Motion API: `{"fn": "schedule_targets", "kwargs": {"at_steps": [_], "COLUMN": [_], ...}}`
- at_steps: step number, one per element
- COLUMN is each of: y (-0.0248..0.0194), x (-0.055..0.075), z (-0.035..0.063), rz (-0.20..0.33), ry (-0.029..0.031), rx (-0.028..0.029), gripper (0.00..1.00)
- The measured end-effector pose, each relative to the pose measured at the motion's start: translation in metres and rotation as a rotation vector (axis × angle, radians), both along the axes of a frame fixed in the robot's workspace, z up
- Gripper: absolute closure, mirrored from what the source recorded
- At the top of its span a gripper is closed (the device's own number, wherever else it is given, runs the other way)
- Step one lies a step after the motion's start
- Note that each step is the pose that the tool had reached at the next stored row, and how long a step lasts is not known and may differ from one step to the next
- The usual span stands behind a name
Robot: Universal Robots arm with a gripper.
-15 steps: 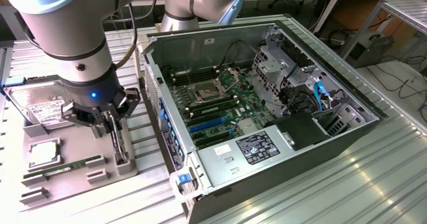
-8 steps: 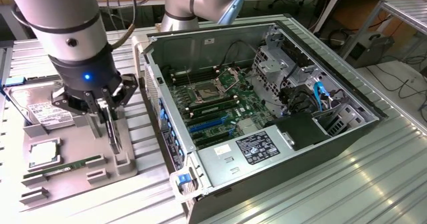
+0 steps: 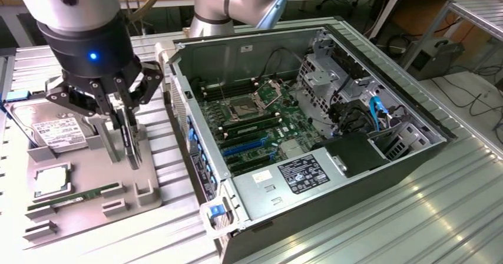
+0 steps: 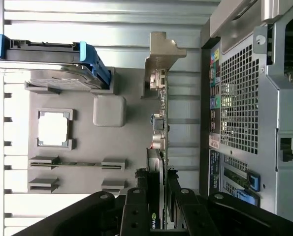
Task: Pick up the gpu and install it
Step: 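Pick up the gpu and move the gpu toward the slot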
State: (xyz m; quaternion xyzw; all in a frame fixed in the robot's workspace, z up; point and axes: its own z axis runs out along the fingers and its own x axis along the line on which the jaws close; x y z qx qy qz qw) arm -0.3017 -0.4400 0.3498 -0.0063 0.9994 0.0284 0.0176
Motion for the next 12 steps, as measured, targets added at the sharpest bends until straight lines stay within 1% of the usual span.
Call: {"fn": "schedule_targets", "kwargs": {"at_steps": [4,6,8,11,12], "y": [-0.0059,-0.0101,-0.0132,-0.019,-0.0217], "x": [0.005,0.011,0.016,0.029,0.036], "z": [0.0193,0.0331,0.0428,0.0599,0.0679], "rz": [0.001,0.001,0.001,0.001,0.001], "ry": [0.0,0.0002,0.0005,0.0012,0.0017], "rx": [0.0007,0.0017,0.0026,0.0047,0.0058], "gripper": [0.74,0.74,0.74,0.74,0.74]}}
